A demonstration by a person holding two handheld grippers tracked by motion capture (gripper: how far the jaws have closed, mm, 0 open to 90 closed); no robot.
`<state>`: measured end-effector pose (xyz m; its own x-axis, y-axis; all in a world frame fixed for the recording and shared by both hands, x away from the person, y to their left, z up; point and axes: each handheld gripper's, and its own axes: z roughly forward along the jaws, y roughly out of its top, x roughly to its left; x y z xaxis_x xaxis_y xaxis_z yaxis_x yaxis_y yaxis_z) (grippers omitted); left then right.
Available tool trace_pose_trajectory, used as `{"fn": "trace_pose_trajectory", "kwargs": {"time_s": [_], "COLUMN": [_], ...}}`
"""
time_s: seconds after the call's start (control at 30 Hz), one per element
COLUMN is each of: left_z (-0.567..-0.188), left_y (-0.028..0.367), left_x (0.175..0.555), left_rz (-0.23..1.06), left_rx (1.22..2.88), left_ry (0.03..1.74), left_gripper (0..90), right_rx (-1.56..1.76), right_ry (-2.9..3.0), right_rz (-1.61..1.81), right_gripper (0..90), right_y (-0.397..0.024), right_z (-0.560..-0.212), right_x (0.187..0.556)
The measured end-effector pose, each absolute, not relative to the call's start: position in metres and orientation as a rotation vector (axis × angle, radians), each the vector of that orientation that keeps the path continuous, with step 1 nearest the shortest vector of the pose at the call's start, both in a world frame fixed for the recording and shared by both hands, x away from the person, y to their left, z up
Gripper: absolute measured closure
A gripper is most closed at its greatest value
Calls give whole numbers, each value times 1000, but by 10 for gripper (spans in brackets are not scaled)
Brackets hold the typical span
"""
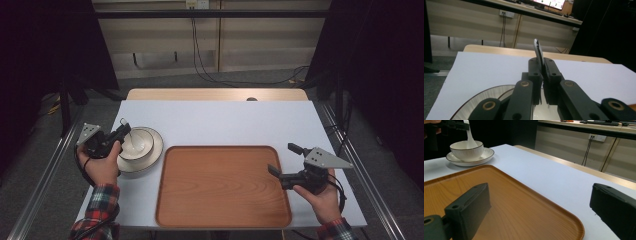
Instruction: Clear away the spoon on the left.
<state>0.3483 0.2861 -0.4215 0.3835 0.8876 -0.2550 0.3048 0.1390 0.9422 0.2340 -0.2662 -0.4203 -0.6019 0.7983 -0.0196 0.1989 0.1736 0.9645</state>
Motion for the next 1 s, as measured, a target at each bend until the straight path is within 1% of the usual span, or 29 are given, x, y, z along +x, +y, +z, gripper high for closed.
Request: {"fn": "trace_pose_trajectory", "kwargs": {"time_s": [0.37,0.5,0.53,0.77,1.0], "left_z": [-400,-394,-393,-385,-380], "left_y": [285,281,282,276,268], "left_x": [343,342,342,339,335], "left_rz": [578,555,542,508,449], "left_rx": [1403,1393,1414,1381,1404], "left_ry": [1106,1090,1076,1052,1001], "left_gripper": [858,858,858,858,858], "right_rx": [937,926,929,930,918], "right_ry": [1896,1920,1926,1953,1968], "right_rz": [1452,1465,1461,1479,1485], "right_gripper": [7,0,0,0,0], "right_y": [-267,-266,-265,-265,-265], "right_z": [-419,-421,-421,-422,-422], "right_x": [233,234,234,233,233]}}
